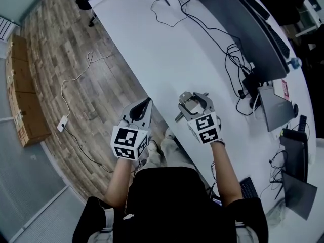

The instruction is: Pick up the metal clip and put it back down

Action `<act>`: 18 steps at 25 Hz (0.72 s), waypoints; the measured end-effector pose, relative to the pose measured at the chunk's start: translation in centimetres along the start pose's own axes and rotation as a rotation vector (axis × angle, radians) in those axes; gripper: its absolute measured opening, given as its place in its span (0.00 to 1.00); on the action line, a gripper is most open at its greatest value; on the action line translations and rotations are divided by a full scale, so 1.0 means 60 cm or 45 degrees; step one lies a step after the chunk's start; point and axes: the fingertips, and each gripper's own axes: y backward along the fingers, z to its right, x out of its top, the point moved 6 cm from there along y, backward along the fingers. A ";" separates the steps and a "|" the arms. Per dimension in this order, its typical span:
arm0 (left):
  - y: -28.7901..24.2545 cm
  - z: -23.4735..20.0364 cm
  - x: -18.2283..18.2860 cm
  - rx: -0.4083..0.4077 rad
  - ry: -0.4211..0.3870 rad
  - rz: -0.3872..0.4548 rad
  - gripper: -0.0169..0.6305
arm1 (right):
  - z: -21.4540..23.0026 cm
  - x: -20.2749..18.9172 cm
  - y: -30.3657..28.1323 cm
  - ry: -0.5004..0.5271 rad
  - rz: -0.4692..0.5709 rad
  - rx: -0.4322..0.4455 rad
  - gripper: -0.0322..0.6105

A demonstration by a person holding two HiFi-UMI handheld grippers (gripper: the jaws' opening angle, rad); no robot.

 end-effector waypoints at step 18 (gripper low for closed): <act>0.107 0.063 0.079 -0.039 -0.143 0.189 0.04 | -0.037 0.072 0.168 -0.097 0.267 -0.183 0.49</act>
